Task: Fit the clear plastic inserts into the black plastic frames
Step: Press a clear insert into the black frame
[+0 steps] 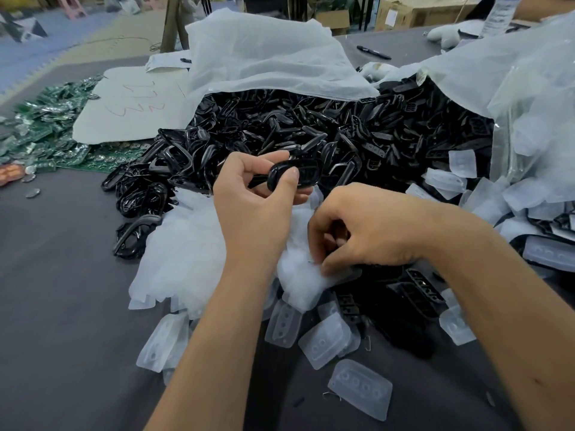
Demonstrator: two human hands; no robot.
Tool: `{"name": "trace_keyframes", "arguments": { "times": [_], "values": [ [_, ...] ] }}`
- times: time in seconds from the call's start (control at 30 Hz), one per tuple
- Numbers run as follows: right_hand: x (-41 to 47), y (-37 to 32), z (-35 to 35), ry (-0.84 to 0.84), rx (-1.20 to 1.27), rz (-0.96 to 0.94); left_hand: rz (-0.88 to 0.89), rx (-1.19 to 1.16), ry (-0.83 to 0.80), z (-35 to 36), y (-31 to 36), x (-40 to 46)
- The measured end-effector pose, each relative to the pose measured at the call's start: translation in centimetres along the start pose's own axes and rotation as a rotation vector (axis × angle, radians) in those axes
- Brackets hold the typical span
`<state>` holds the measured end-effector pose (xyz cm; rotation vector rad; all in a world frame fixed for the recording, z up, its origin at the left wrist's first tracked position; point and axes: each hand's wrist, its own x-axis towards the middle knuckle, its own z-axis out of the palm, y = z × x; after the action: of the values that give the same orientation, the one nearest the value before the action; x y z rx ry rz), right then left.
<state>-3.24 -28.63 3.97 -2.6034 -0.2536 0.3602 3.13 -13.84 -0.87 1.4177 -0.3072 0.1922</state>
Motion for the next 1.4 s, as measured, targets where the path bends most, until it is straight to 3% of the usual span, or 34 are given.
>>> {"name": "trace_keyframes", "arguments": {
  "times": [0.3,0.53,0.73,0.9,1.03,1.4],
  "values": [
    [-1.7,2.4,-2.1,0.039,0.511,-0.066,-0.004,0.047,0.005,-0.1,0.0,-0.1],
    [-1.4,3.5,-2.0,0.323,0.924,-0.186,-0.011,0.042,-0.012,0.0,0.0,-0.2],
    [-0.9,3.7,-1.3,0.503,0.805,-0.214,0.011,0.081,-0.027,0.1,0.2,-0.3],
    [-0.4,3.9,-1.2,0.692,0.873,-0.072,0.018,0.098,-0.057,0.1,0.2,-0.4],
    [-0.5,4.3,-0.9,0.69,0.938,0.045,0.0,0.091,-0.064,0.1,0.0,-0.3],
    [-0.2,4.0,-0.9,0.682,0.984,0.097,-0.013,0.041,-0.077,0.2,-0.2,-0.2]
  ]
}}
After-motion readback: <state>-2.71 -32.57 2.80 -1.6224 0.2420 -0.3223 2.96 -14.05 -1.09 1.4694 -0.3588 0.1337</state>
